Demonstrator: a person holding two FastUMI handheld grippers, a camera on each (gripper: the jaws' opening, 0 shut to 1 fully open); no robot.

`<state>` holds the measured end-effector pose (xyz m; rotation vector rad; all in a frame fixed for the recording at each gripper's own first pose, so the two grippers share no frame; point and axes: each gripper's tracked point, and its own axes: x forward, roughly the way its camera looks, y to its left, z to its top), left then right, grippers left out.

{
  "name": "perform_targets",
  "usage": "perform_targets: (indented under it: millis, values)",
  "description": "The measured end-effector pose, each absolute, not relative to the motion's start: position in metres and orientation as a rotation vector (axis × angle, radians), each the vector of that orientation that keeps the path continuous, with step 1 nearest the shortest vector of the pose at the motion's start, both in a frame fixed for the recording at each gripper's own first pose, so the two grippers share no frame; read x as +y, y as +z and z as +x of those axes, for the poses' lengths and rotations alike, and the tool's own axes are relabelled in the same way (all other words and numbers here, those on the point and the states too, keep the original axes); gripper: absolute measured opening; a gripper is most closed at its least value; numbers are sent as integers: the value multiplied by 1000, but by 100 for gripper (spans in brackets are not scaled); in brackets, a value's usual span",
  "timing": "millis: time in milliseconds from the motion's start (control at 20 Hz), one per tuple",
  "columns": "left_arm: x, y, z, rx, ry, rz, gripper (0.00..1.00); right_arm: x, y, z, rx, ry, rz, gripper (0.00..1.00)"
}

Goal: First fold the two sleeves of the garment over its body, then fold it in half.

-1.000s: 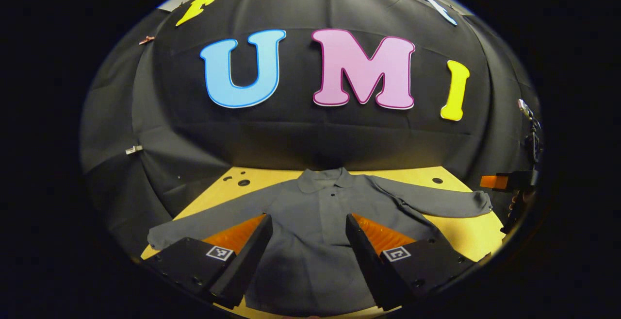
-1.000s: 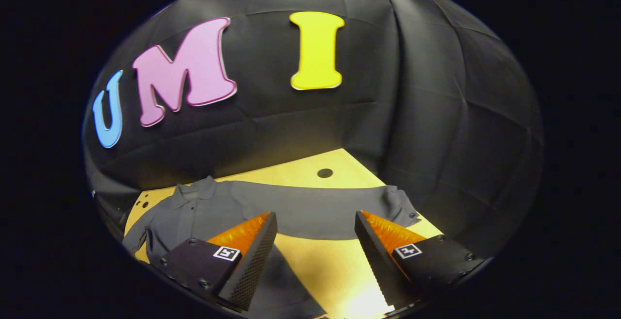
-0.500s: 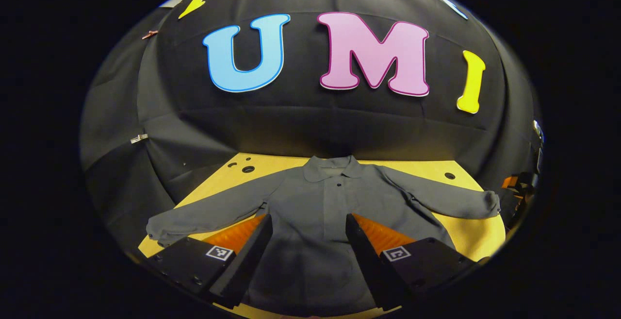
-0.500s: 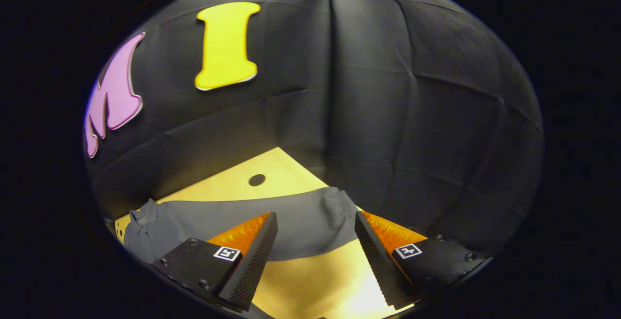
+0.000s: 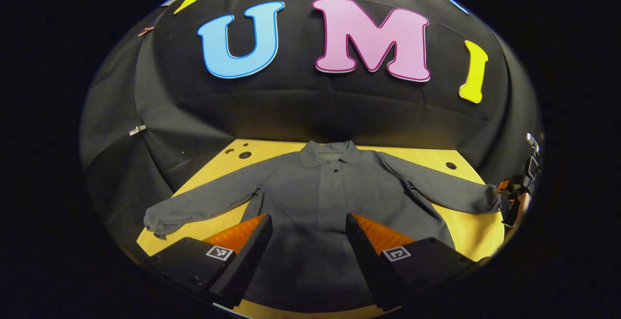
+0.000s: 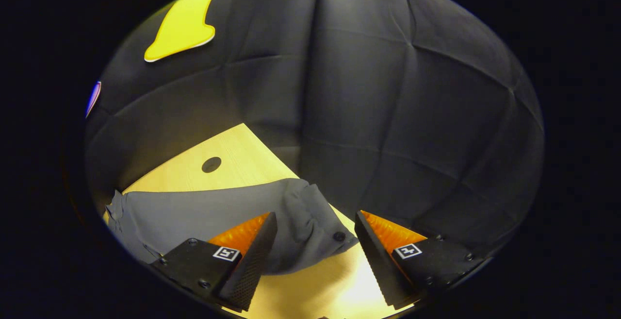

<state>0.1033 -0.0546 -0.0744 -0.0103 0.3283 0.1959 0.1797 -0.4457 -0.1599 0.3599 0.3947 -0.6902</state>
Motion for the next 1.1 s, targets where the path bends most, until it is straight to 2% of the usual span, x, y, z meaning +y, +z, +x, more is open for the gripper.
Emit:
perform_targets:
  millis: [200, 500, 750, 850, 900, 1000, 1100]
  values:
    - [-63, -83, 105, 352, 184, 8, 96, -465, -172, 188, 402, -695, 444, 99]
    - [-72, -96, 112, 396, 178, 22, 96, -462, -183, 185, 505, -692, 399, 99]
    - [-73, -106, 116, 423, 174, 41, 96, -460, -188, 186, 502, -691, 354, 99]
    - [-76, -110, 118, 428, 162, 38, 96, -460, -185, 182, 508, -683, 361, 75]
    - [-78, -111, 119, 429, 155, 37, 96, -457, -184, 181, 509, -678, 375, 78]
    - [-80, -113, 118, 431, 147, 39, 96, -452, -184, 186, 513, -660, 393, 33]
    - [-77, -113, 116, 432, 152, 32, 96, -446, -187, 191, 525, -635, 422, 12]
